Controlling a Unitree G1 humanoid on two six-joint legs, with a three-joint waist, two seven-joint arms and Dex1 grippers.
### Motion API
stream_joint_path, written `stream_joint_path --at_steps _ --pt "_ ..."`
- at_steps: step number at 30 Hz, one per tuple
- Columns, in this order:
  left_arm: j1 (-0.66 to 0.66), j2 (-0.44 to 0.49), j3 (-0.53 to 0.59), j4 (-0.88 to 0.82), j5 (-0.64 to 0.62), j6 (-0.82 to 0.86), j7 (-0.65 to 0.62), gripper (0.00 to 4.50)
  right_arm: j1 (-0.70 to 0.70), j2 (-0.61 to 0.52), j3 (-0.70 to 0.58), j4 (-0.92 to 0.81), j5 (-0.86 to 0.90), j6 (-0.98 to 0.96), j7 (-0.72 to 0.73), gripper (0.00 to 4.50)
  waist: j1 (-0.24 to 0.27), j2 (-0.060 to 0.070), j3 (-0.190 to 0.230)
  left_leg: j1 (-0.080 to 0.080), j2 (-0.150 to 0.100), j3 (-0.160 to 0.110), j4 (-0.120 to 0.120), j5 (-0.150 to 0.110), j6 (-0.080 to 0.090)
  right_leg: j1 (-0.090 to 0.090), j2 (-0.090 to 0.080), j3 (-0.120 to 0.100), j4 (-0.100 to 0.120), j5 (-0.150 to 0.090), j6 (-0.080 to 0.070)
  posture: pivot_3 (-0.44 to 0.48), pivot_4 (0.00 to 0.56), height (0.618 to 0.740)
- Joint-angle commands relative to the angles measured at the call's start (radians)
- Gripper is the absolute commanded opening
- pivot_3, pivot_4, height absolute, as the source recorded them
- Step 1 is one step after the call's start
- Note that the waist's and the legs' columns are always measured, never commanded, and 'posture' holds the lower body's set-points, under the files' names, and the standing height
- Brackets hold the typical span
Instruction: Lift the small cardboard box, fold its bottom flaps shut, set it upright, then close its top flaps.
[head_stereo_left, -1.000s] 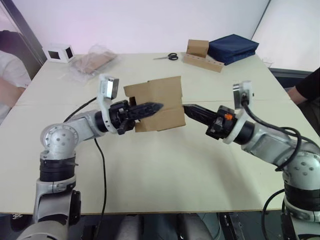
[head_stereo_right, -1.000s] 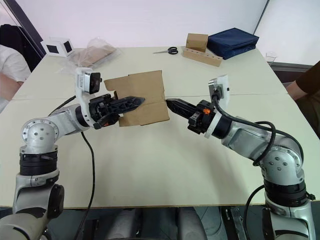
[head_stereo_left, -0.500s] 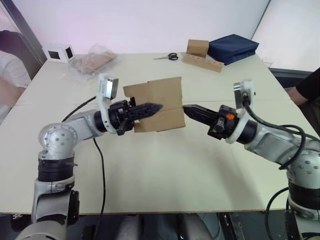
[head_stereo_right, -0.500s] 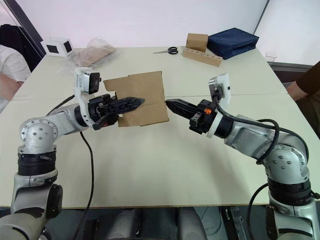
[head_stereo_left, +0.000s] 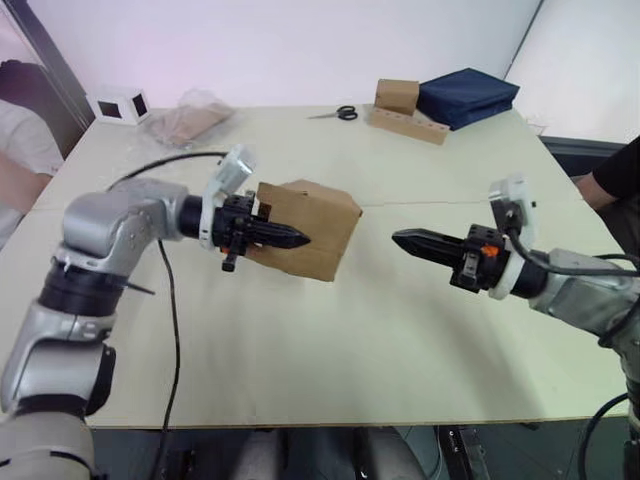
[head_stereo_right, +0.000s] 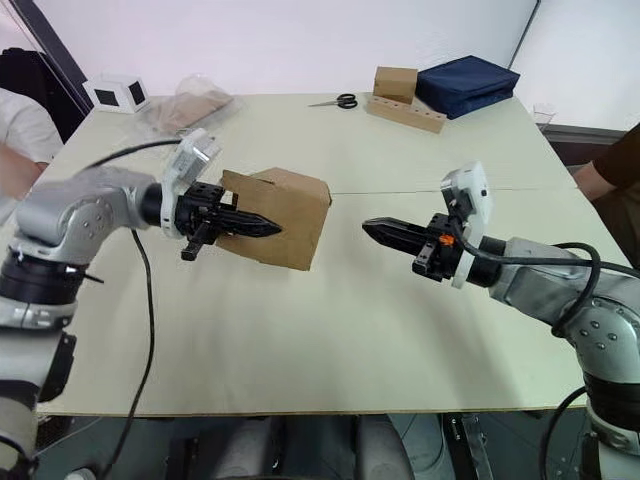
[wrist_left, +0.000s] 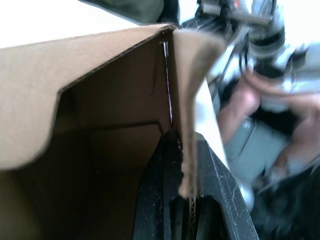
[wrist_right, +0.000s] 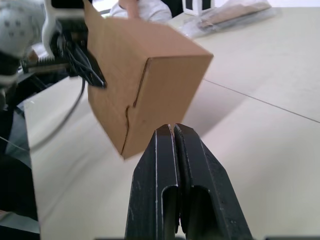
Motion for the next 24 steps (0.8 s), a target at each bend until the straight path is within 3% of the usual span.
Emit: stream_joint_path --at_steps 1,6,12,23,24 --pt "-0.151 0.005 -0.162 0.112 0.211 -0.185 -0.145 0.0 0.003 0.006 -0.012 -0.042 -0.044 -0.034 0.024 0.06 0.001 0.0 0.0 0.0 0.0 0.0 0.0 0.0 0.0 0.0 0.0 0.0 0.0 0.0 0.0 0.0 0.15 0.74" --pt "-0.29 0.003 -0.363 0.233 0.336 -0.415 -0.165 0.0 0.016 0.036 -0.005 -0.056 -0.082 -0.047 0.027 0.06 0.0 0.0 0.0 -0.001 0.0 0.0 0.0 0.0 0.0 -0.001 0.0 0.0 0.0 0.0 0.0 0.0 0.15 0.74" --pt "-0.442 -0.083 -0.594 0.374 0.52 -0.691 -0.165 0.0 0.045 0.084 -0.002 -0.085 -0.115 -0.059 0.004 0.06 0.006 -0.001 0.0 -0.003 0.0 -0.001 0.001 0.0 0.0 -0.002 0.0 0.0 0.0 0.0 0.0 0.0 0.15 0.74" --pt "-0.529 -0.157 -0.825 0.44 0.533 -0.756 -0.165 0.0 0.031 0.109 0.009 -0.076 -0.153 -0.06 0.018 0.06 -0.002 -0.001 0.001 -0.003 0.0 -0.001 0.002 0.0 0.001 -0.003 0.0 0.0 0.002 0.0 0.0 0.0 0.15 0.74" --pt "-0.534 -0.176 -0.822 0.455 0.54 -0.764 -0.165 0.26 0.029 0.112 0.011 -0.075 -0.155 -0.06 0.018 0.01 0.0 -0.001 0.001 -0.003 0.0 -0.001 0.002 0.0 0.001 -0.003 0.0 0.0 0.002 0.0 0.0 0.0 0.15 0.74"
